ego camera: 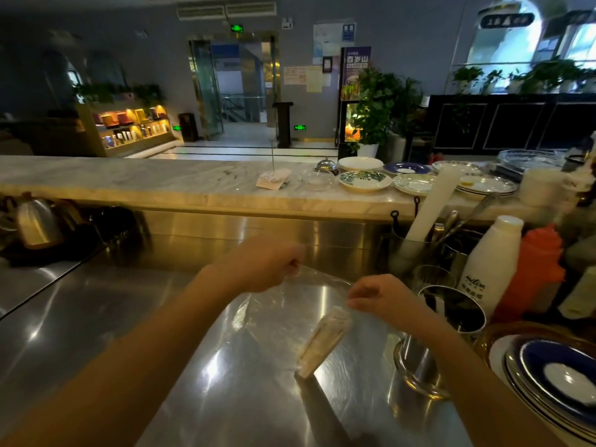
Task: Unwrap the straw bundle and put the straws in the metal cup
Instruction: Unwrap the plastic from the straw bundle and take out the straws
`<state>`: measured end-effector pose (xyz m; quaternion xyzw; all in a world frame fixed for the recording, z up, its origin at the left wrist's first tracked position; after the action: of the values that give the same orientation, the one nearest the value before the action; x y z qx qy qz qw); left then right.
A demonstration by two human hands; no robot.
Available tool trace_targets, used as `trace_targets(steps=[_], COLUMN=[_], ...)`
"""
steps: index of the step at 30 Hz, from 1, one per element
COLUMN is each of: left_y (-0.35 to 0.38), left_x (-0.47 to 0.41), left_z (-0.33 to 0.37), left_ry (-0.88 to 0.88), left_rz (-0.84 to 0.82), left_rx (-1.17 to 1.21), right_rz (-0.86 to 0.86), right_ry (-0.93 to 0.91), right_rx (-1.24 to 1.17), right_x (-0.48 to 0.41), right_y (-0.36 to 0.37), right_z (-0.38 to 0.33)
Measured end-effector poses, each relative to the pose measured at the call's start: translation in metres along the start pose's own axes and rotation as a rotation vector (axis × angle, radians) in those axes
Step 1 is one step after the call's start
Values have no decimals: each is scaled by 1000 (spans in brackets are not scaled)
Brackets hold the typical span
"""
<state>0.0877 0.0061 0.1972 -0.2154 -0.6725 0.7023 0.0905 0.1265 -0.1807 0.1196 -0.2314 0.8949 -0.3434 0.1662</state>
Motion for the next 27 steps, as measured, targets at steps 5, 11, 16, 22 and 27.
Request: trace_targets(steps=[5,11,16,22,27], left_y=[4,10,4,21,9], left_x=[8,21,33,43,43], left_z=[-18,-55,-69,-66,-59], left_ry=[-35,-239,-222,-263,-204], left_rz=[-4,-121,-74,-87,-129], left_rx=[33,4,88,49,-35], right_rz=[71,227,377,392,357], right_ry=[65,53,25,104,102], right_rx=[-19,-133,-253,-281,-254], right_x=[14,24,31,40,41], right_y=[-3,-18,-34,-21,-22], right_z=[17,12,5,20,21])
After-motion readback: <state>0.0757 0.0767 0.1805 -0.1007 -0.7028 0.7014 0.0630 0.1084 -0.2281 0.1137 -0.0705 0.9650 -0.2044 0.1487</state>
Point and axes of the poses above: each hand's wrist, its own x-axis away from the middle knuckle, its own y-axis out of the palm, z = x × y, the point moved 4 cm from there along -x, towards the middle knuckle
